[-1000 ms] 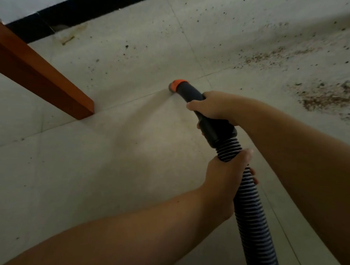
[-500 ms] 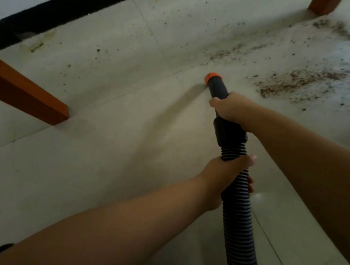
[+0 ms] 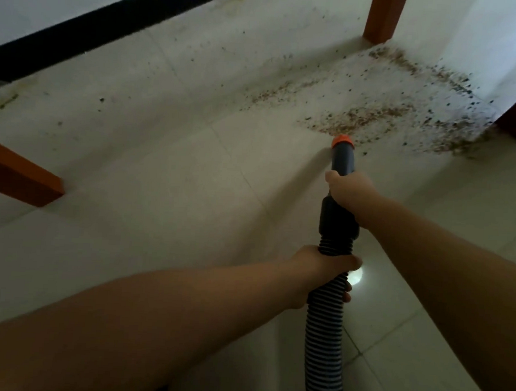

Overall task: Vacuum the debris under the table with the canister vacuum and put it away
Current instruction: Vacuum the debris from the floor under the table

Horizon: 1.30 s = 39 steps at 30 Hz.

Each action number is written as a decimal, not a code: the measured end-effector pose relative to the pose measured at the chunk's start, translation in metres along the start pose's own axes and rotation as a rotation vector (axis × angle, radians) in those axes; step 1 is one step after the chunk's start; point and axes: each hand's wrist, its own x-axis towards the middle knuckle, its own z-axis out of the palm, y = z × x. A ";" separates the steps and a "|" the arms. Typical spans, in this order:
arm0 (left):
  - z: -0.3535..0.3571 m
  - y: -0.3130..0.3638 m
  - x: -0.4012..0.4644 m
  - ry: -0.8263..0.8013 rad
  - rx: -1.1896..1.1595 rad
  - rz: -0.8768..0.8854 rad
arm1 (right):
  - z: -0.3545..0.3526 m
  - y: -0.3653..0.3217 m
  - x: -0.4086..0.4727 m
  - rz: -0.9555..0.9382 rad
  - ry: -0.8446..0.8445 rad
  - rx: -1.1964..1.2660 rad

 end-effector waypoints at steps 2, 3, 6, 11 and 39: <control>0.006 0.005 -0.005 0.024 0.035 -0.018 | -0.006 0.003 -0.003 0.045 0.026 0.044; 0.010 0.008 -0.007 0.034 0.054 -0.030 | -0.009 0.004 -0.005 0.068 0.035 0.062; 0.017 0.016 -0.013 0.016 0.138 -0.091 | -0.019 0.008 -0.010 0.121 0.066 0.085; 0.018 0.026 -0.014 -0.050 0.294 -0.175 | -0.032 0.016 -0.014 0.181 0.100 0.150; -0.059 0.005 0.072 -0.084 0.099 -0.046 | 0.032 -0.041 0.047 -0.109 -0.150 -0.017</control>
